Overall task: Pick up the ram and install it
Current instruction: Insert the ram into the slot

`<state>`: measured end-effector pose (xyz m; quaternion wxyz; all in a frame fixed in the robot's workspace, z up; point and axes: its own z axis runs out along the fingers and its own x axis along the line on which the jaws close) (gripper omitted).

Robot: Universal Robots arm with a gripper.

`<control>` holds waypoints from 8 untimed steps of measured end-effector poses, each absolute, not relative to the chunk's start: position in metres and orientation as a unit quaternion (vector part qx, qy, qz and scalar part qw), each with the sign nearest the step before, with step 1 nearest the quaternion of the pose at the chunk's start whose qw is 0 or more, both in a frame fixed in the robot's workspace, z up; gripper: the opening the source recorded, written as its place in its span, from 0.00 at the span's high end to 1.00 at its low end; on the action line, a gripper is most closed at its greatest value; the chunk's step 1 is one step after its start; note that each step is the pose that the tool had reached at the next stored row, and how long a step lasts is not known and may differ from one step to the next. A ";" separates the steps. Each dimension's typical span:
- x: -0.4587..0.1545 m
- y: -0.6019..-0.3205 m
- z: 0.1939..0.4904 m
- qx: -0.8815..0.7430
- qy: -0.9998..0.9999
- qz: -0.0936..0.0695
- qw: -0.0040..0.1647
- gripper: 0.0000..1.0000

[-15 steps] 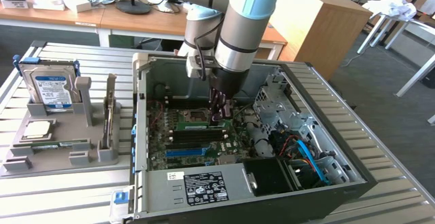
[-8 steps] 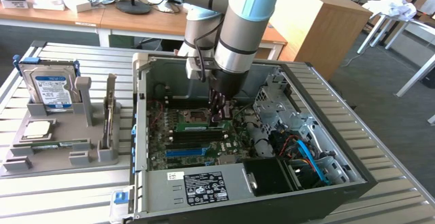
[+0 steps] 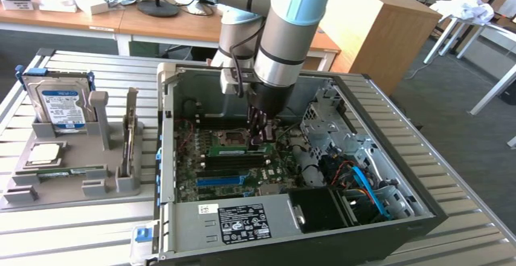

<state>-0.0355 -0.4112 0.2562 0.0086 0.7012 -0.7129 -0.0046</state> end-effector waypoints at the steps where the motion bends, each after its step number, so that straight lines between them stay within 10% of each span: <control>1: -0.035 -0.411 0.256 0.701 -0.713 -0.005 0.009 0.88; 8: -0.036 -0.411 0.254 0.701 -0.713 -0.004 0.008 0.88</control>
